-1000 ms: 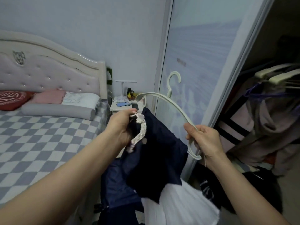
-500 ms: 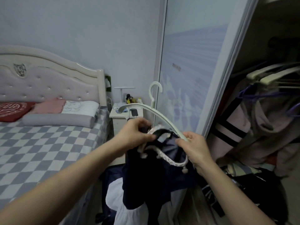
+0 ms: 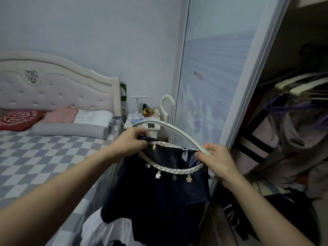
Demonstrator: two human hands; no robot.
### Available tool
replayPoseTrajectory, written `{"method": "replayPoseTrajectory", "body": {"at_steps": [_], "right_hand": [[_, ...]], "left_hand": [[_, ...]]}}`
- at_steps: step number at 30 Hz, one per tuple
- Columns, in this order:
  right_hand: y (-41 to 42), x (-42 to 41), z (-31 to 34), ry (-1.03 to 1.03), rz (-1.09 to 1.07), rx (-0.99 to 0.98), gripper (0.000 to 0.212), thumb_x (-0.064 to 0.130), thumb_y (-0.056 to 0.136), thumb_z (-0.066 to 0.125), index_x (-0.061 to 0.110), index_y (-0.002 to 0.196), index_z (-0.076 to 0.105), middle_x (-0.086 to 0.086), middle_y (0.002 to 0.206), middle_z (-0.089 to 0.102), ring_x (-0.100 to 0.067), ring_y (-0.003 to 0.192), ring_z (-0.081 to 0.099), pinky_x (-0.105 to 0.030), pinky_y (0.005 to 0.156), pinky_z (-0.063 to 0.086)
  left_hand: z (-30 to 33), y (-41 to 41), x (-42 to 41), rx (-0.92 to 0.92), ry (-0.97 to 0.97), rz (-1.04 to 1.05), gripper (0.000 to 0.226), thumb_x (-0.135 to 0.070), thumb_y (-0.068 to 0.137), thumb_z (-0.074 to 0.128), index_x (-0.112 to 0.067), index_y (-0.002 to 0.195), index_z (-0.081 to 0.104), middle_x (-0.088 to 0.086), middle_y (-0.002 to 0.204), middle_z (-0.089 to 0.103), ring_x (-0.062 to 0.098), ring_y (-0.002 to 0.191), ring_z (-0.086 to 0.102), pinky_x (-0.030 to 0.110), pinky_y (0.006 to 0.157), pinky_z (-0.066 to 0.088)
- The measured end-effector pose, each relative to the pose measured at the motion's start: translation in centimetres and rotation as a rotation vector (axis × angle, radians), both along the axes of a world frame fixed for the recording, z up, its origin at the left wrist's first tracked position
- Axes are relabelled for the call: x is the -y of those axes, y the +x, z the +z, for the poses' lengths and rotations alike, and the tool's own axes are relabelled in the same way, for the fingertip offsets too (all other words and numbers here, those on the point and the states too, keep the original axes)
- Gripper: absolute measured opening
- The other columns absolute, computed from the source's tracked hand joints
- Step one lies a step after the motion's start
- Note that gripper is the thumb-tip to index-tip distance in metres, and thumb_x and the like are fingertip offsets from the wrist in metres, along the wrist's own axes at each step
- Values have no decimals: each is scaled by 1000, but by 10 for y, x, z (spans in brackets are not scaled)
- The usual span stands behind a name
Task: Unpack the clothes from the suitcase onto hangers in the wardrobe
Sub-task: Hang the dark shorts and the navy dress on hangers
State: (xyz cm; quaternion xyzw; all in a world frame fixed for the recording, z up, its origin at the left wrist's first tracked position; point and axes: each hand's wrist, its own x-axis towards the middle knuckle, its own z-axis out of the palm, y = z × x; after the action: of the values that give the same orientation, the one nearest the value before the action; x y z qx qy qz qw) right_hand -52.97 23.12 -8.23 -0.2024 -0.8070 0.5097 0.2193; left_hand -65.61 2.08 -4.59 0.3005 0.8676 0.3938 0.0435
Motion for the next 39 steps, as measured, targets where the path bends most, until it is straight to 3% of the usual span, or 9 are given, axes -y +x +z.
{"method": "replayPoseTrajectory", "body": {"at_steps": [4,9,20,23,26,29,33,36,39], "right_hand": [[10,7,7,-62,65,19,21,16,72,76,8,71,57,-6,62,57,-20,57,54,-27,52,42],[6,26,7,-13,76,47,34,26,63,83,15,70,52,7,57,53,-8,53,48,-21,53,39],[-3,26,2,-27,37,-12,17,8,72,66,16,63,54,-1,59,54,-16,56,49,-29,54,36],[-7,26,4,-42,53,-18,10,6,72,64,12,68,57,-4,61,55,-17,54,50,-29,53,37],[-12,27,3,-40,64,-14,13,7,71,64,14,64,55,-4,60,55,-17,56,49,-30,55,37],[-18,29,5,-25,54,-17,17,5,70,63,15,60,53,-3,59,53,-17,58,47,-29,57,36],[-21,32,7,-49,40,-27,17,4,71,62,14,61,53,-1,55,50,-16,53,45,-28,53,34],[-21,30,4,-80,19,-36,16,3,70,62,14,62,54,1,53,50,-15,53,45,-27,52,34],[-19,22,2,-143,8,-15,10,9,64,66,12,66,56,-4,62,54,-17,58,50,-29,57,38]], "left_hand": [[4,10,-13,-91,158,-31,18,5,74,57,-13,73,58,5,69,58,15,64,51,23,58,40],[10,36,-44,-420,-92,-198,13,-13,73,59,-15,85,62,0,86,65,24,88,60,31,72,48],[-17,16,-24,-718,-329,-139,41,-23,78,63,-17,114,45,7,108,50,31,98,53,36,62,41],[-30,11,-12,-985,-236,-231,54,-18,72,67,-16,120,41,11,114,50,30,101,51,36,76,42],[-39,30,-8,-1308,-173,-497,21,-14,94,39,-9,111,51,11,112,52,27,103,50,35,86,39],[-67,52,-14,-1174,-416,-692,29,-30,89,45,-9,102,60,7,94,62,26,88,59,35,91,39],[-93,73,-26,-835,-981,-624,74,-50,80,58,-1,133,39,15,115,56,30,103,53,35,98,30],[-101,85,-32,-872,-901,-672,29,-48,71,62,-23,84,67,-2,82,60,18,74,56,28,74,31],[-102,88,-36,-712,-576,-736,26,-40,69,43,-21,60,57,-2,66,54,19,63,50,27,68,34]]}}
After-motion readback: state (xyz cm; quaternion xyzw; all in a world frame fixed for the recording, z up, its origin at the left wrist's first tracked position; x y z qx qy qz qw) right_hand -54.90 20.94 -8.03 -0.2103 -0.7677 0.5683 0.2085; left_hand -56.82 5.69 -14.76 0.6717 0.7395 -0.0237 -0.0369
